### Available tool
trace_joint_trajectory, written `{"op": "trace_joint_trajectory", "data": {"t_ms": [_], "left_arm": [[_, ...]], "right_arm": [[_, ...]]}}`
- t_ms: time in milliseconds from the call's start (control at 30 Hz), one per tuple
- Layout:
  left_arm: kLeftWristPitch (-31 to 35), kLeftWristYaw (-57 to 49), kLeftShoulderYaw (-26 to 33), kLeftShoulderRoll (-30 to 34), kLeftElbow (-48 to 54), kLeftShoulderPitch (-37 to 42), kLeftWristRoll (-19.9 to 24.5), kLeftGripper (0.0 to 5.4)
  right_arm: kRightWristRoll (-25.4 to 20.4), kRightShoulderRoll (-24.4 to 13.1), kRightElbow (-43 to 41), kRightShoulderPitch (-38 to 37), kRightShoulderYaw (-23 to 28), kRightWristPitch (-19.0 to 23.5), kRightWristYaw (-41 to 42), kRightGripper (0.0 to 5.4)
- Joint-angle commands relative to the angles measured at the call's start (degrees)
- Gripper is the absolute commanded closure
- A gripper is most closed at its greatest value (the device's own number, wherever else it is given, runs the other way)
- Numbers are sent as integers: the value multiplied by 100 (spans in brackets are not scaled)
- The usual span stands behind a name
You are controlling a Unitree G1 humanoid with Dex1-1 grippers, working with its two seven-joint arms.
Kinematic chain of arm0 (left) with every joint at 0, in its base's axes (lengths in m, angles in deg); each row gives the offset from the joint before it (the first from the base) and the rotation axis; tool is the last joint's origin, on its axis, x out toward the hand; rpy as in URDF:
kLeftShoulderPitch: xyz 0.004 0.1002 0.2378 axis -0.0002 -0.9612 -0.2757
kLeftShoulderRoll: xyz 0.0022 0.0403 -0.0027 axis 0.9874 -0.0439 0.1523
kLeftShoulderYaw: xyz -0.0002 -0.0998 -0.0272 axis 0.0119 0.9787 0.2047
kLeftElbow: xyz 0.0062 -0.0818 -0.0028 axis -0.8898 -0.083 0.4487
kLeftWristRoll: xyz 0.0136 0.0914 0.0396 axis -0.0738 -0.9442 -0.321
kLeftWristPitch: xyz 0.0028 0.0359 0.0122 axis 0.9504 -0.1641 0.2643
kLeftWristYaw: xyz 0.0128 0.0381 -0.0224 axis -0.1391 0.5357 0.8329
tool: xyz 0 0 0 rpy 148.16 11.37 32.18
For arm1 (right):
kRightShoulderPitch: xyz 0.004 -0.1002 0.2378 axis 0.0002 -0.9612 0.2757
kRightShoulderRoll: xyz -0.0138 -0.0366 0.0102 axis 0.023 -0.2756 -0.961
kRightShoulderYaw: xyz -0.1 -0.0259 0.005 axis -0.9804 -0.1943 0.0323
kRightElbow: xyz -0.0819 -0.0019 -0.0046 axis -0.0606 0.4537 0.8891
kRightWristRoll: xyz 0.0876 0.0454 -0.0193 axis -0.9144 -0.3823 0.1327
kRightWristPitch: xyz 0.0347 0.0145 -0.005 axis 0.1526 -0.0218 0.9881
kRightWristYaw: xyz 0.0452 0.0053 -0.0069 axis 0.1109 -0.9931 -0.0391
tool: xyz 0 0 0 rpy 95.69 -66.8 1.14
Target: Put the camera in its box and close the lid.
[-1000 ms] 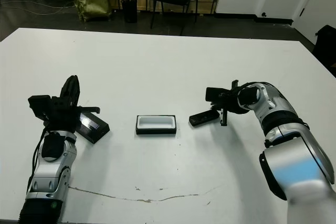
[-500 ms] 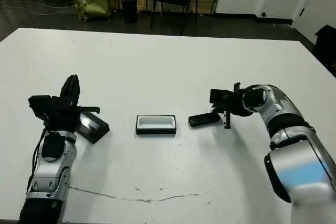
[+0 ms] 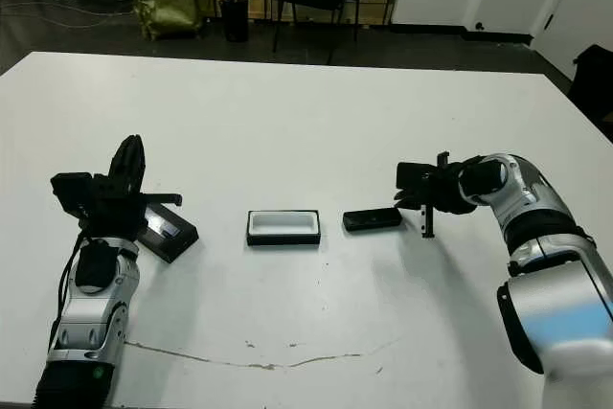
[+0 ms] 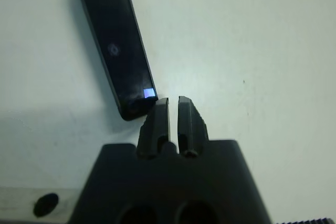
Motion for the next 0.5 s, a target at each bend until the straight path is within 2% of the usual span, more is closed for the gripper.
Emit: {"op": "trace_joint_trajectory", "data": {"t_ms": [33, 200, 367, 500], "left_arm": [[42, -4, 11, 29, -67, 17, -32, 535], [62, 29, 24, 28, -79, 29, 22, 535], [11, 58, 28, 21, -122, 43, 43, 535], [86, -5, 20, 0, -76, 25, -12, 535]], "right_arm": [[-53, -101, -169, -146, 3, -17, 157, 540], [-96, -99, -145, -276, -6, -336, 134, 540], [-35, -90, -199, -188, -72, -80, 114, 540], [39, -84, -82, -192, -107, -155, -65, 540]]}}
